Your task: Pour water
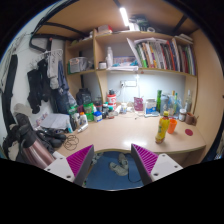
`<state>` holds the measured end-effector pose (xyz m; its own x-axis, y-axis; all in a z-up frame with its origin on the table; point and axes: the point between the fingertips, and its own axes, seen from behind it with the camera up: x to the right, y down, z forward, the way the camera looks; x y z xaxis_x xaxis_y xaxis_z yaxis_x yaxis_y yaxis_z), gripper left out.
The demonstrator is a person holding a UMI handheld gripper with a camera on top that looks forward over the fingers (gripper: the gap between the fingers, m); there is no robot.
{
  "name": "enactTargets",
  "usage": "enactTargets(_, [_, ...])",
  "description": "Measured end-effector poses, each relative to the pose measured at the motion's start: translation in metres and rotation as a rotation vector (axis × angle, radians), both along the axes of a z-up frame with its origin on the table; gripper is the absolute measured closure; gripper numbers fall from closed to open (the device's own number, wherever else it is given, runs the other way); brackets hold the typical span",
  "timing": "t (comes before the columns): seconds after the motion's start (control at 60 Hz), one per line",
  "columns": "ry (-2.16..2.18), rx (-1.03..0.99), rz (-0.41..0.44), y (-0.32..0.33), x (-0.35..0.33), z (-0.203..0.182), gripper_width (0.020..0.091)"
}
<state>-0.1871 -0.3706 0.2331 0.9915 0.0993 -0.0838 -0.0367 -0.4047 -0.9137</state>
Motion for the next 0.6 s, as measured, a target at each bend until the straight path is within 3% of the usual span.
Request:
enactTargets(0.183, [0.018,0.032,-0.066,0.01,0.026,-0.012,0.0277])
enactTargets(0.3, [-0.022,0.077,-0.176,0.036,0.094,-0.019,0.0276])
enactTargets(0.45, [-0.018,0.105,-0.274,0.098,0.175,-0.044,0.0273])
enactTargets(0.6, [-0.07,0.138,-0.296,0.176,0.233,-0.087,0.0275])
